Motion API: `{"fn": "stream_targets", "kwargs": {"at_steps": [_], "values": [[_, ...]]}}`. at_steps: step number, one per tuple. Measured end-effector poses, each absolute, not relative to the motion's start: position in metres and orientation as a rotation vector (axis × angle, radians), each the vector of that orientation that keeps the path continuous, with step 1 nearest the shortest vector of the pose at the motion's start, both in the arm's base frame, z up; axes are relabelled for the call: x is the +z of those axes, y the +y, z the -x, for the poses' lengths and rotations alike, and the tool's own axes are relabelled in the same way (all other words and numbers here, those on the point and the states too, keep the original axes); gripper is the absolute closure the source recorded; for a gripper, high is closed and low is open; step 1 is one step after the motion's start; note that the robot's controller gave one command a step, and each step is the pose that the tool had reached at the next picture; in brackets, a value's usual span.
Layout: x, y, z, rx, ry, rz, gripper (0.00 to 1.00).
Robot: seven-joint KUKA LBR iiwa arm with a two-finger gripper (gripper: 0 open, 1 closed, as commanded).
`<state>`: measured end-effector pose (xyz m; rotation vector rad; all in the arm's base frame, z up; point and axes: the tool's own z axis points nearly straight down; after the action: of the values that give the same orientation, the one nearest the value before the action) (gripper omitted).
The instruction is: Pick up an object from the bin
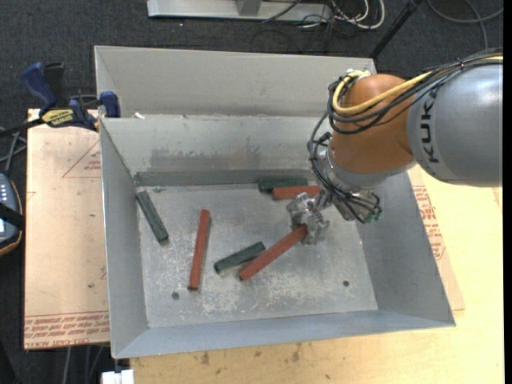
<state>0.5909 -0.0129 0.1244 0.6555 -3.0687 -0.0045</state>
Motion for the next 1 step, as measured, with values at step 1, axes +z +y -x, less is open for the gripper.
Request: {"fn": "stream_targets", "kwargs": {"at_steps": [1], "values": [[0.1541, -0.0129, -0.6241, 0.0, -3.078, -0.661, 1.0]]}}
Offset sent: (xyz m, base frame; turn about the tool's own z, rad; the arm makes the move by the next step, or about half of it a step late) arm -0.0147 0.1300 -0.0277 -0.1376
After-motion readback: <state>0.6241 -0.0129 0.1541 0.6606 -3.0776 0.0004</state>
